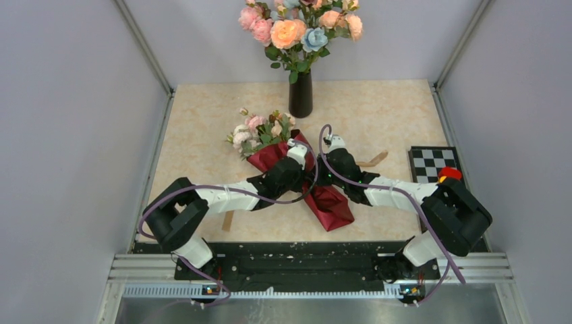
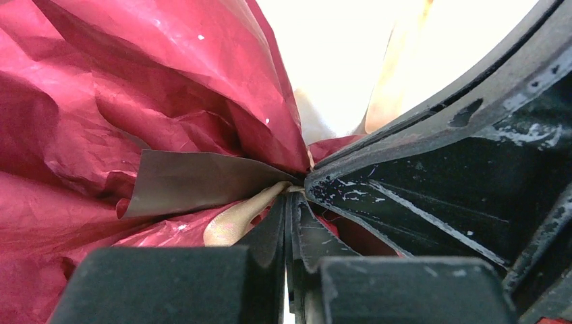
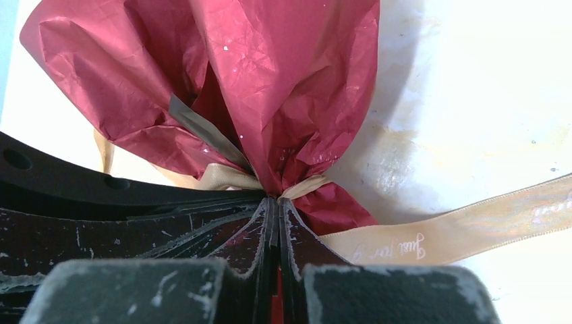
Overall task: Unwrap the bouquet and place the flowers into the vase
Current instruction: Untie the ribbon from the wrapping paper.
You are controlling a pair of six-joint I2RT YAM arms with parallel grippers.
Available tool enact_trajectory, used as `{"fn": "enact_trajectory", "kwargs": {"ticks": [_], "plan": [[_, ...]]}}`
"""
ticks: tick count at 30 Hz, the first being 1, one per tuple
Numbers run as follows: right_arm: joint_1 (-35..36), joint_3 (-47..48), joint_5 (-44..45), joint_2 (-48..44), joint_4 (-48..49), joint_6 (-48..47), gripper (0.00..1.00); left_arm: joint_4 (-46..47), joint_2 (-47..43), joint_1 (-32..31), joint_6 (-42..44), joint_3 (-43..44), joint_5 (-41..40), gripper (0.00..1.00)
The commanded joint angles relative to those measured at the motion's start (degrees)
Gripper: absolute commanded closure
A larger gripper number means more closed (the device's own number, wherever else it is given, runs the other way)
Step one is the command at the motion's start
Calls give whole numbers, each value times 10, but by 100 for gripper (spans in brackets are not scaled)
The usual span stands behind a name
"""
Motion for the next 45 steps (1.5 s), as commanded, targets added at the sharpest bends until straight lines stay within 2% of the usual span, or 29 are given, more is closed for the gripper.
{"fn": "enact_trajectory", "kwargs": {"ticks": [1,11,20,21,27,31,41,45], "plan": [[0,5,-6,-2,9,-3,100,31,-10,6,3,-8,-38,100],[-4,-7,58,-32,-13,7,100,34,-43,6,-65,-53,-70,100],[-14,-21,46,-47,-4,10,100,35,-75,6,-80,-72,-70,100],[-15,-20,42,-49,-5,6,97,36,-79,5,-76,-73,-63,100],[-15,-15,40,-81,-38,-26,62,46,-100,6,-61,-63,-15,100],[-17,-16,54,-105,-73,-59,48,58,-99,6,-66,-56,12,97],[-28,-50,26,-123,-74,-75,46,69,-54,6,-65,-21,58,79],[-28,-55,11,-111,-60,-70,46,58,-34,6,-57,-6,46,74]]}}
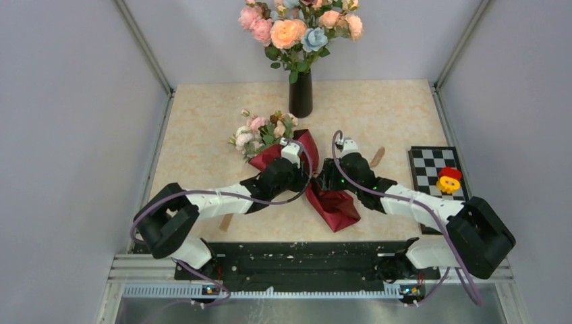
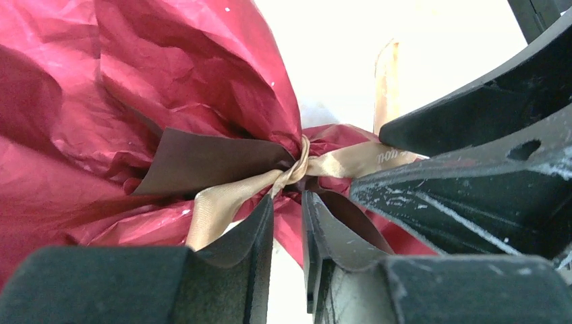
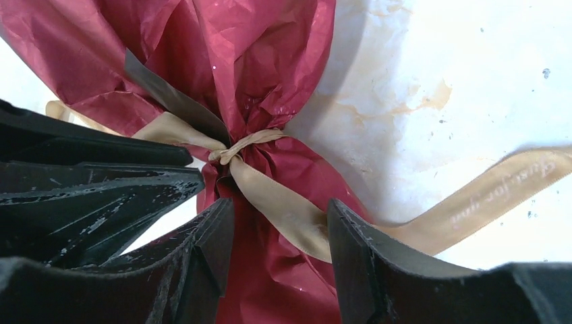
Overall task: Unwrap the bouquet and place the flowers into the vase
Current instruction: Untie the ribbon from the wrapping paper.
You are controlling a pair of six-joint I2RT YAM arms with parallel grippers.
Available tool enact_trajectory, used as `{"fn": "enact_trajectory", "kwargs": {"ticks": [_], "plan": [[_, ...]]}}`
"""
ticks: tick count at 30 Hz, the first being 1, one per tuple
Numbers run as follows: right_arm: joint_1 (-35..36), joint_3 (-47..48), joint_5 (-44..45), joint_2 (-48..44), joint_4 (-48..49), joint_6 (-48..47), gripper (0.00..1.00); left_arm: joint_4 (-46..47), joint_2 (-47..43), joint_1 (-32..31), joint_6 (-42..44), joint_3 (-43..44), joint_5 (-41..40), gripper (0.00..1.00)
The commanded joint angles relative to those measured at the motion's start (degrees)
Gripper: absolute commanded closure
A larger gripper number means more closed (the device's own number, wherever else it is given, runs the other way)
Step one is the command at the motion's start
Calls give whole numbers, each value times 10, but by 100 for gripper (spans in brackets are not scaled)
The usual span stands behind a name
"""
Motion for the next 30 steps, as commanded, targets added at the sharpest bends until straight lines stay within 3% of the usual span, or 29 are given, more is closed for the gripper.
{"fn": "enact_trajectory", "kwargs": {"ticks": [1,5,9,15,30], "plan": [[-5,-3,-15,6,28,-7,46,15,22,2,12,35,-3,73],[-5,-1,-9,21,40,-8,56,3,35,3,13,41,-26,70],[-5,10,-4,32,32,-12,77,-6,42,3,11,43,-45,69],[-5,16,-5,8,16,-27,91,-9,44,3,11,43,-64,65],[-4,44,-48,-4,18,-41,91,-6,58,3,29,52,-63,58]]}}
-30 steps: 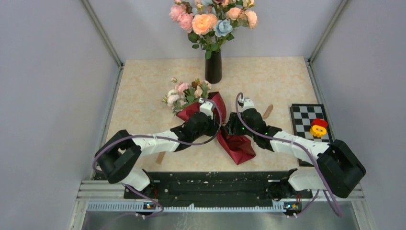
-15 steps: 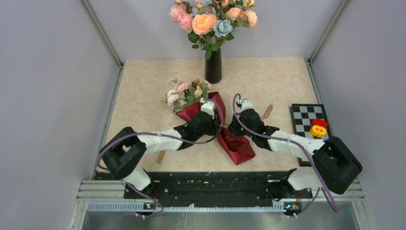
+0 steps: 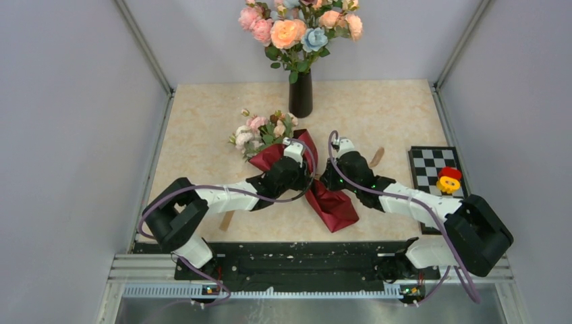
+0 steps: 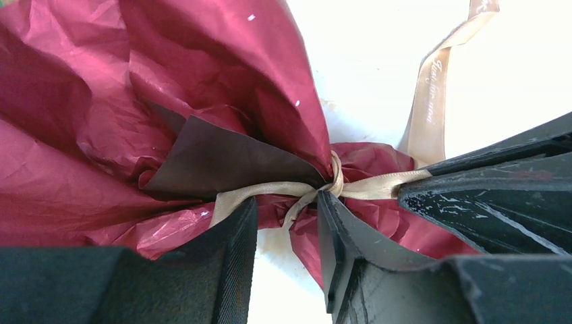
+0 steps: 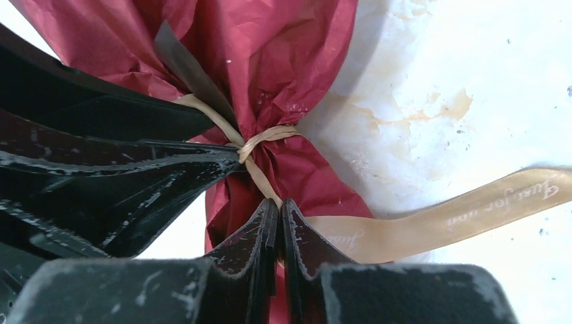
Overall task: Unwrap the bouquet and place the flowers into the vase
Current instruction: Untie the ribbon from the wrapping paper.
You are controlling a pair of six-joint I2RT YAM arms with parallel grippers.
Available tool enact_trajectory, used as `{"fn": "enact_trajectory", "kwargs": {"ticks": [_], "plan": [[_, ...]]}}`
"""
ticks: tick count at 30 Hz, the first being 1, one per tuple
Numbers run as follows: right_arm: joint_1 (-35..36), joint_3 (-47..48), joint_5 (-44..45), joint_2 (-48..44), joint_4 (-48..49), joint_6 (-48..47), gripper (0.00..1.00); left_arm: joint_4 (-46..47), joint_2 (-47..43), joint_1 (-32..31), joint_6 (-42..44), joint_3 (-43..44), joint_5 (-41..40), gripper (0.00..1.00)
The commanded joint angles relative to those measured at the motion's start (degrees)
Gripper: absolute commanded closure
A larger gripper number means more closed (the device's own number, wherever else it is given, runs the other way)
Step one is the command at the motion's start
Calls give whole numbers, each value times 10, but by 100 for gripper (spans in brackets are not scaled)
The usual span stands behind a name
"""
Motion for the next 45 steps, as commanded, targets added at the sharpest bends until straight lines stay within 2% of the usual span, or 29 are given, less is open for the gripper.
{"fn": "enact_trajectory", "kwargs": {"ticks": [1,4,9,19,26,35,41,45], "plan": [[-4,38,-16,-16,16,-13,90,12,13,3,13,24,-13,58],[-4,42,-16,-10,18,-16,89,14,14,3,17,25,-13,59],[-4,45,-26,-2,22,-15,100,15,19,3,18,26,-14,60],[-4,51,-77,-32,57,13,100,12,30,3,35,34,-19,60],[-4,40,-70,-46,68,29,100,27,19,3,38,14,-13,59],[-4,35,-79,-63,83,46,100,82,6,3,41,-18,0,49],[-4,27,-79,-55,83,48,100,100,12,3,47,-14,-20,52],[-4,18,-79,-48,90,59,100,125,18,3,41,-17,-3,54]]}}
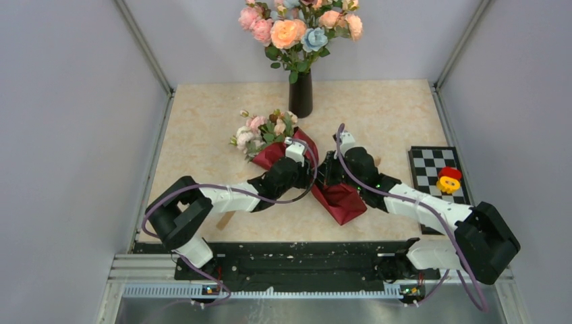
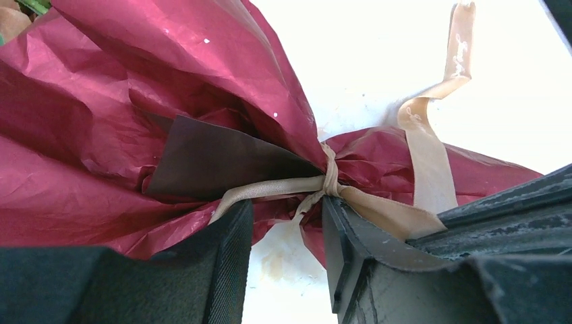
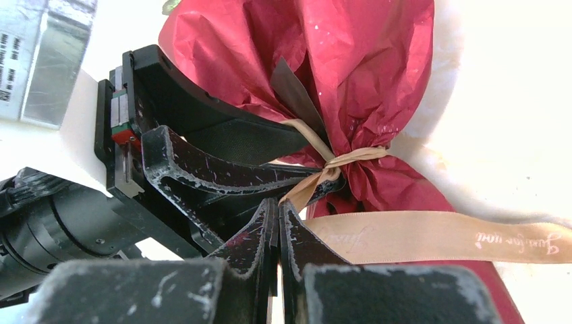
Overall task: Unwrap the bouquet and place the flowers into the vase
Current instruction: Untie the ribbon from the wrapping paper.
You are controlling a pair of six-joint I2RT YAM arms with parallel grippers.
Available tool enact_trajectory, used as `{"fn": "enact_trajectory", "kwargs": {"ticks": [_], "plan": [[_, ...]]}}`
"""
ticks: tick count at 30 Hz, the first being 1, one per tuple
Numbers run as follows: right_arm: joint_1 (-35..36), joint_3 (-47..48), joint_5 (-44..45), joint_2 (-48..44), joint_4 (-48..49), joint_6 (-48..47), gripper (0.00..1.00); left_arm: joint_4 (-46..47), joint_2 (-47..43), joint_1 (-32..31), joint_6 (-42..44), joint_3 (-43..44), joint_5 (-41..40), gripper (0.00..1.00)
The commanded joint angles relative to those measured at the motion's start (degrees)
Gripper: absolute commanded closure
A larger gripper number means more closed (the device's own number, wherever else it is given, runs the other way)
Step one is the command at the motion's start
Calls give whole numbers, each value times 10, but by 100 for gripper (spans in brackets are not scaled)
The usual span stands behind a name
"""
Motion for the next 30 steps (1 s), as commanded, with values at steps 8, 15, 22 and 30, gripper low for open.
{"fn": "enact_trajectory", "kwargs": {"ticks": [8,15,22,30], "plan": [[-4,-13,-8,-11,61,33,100,133,9,2,-4,-32,24,77],[-3,-24,6,-12,54,33,100,141,3,2,-17,-43,18,100],[-4,-38,63,-28,22,18,100,130,-20,3,-43,-83,-23,100],[-4,-48,107,-34,-17,0,100,123,-51,2,-62,-112,-25,100]]}}
